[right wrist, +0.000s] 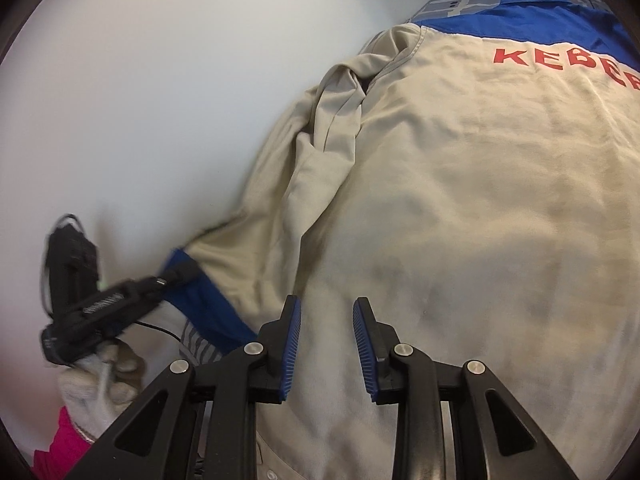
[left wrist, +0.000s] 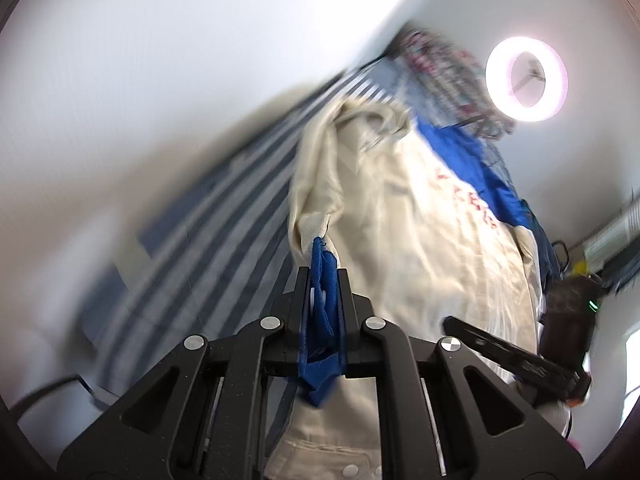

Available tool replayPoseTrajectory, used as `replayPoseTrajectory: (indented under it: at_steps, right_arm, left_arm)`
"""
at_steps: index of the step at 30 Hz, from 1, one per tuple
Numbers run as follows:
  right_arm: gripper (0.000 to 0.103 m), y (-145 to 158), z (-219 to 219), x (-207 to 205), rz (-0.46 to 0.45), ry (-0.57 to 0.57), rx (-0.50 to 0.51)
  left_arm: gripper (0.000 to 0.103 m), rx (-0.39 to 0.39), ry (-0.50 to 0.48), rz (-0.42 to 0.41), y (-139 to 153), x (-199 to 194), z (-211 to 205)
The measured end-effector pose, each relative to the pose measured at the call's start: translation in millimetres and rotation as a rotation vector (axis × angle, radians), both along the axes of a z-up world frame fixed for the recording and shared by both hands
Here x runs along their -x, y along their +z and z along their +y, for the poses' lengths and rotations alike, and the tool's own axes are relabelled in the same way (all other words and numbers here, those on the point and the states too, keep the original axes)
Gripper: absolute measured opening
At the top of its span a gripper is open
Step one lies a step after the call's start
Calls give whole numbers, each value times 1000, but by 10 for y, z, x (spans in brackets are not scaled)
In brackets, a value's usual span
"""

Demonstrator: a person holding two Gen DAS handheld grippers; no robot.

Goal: Fold large clothes

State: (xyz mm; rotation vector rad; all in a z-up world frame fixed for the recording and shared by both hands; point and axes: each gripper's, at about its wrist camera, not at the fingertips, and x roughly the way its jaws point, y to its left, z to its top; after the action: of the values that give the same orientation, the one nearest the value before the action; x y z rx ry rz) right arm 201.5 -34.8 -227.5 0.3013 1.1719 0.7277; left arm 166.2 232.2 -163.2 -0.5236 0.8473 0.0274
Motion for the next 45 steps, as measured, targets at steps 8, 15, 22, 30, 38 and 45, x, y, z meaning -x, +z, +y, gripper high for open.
replayPoseTrajectory:
  at_steps: [8, 15, 22, 30, 38, 45]
  right_arm:
    - [43, 395, 176, -455, -21, -11, -22]
    - [50, 714, 766, -1062, -25, -4, -29]
    - [50, 620, 1420, -1492, -18, -4, 57]
    - [48, 328, 1821, -1786, -7, -13, 208]
    - [28, 119, 2026, -1927, -14, 6, 292]
    - [0, 448, 1809, -1919, -52, -22, 184]
  left_arm:
    - [8, -85, -104, -119, 327, 234, -295]
    - [8, -39, -112, -122, 288, 276, -259]
    - [8, -30, -115, -118, 216, 291, -182]
    - [8, -23, -132, -129, 258, 256, -211]
    - [8, -25, -161, -128, 261, 232, -266]
    - [8, -82, -143, -195, 499, 331, -175]
